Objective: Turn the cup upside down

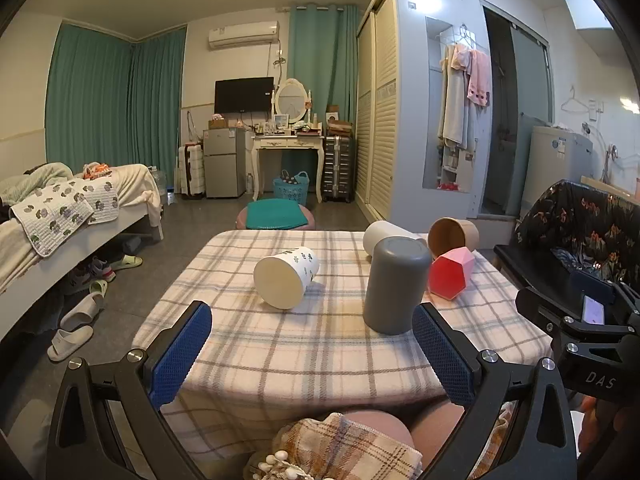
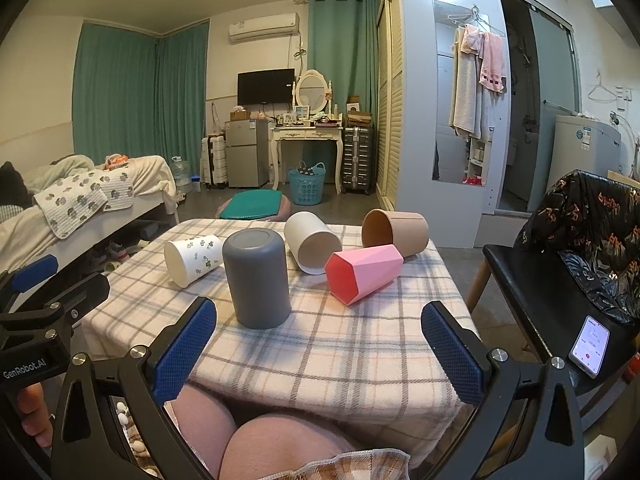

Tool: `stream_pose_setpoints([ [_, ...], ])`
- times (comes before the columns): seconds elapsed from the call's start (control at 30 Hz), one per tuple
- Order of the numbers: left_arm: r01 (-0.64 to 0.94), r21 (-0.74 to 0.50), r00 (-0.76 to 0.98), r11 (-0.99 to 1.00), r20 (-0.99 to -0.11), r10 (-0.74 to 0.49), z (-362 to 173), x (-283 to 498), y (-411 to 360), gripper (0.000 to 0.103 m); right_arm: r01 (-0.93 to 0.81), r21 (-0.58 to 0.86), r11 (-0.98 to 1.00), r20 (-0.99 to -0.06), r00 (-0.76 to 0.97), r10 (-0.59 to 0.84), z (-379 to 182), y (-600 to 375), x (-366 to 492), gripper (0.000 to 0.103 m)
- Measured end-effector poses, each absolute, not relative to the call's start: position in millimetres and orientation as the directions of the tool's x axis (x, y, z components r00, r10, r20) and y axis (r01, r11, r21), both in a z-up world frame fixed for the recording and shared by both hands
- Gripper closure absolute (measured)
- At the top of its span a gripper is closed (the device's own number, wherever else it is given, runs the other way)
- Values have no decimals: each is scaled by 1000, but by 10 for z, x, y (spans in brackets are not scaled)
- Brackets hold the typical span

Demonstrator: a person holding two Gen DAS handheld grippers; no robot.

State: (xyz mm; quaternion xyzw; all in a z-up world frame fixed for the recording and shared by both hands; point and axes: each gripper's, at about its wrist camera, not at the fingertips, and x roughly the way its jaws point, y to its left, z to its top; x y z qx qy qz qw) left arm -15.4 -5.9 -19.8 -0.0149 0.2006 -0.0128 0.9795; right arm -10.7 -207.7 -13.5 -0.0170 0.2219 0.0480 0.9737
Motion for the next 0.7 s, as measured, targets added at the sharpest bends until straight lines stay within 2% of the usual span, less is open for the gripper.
stream_pose_setpoints([
  [0.7, 7, -35, 915, 999, -402, -20, -260, -151, -49, 0, -109, -11, 994, -450, 888, 92, -210, -2047, -79, 0],
])
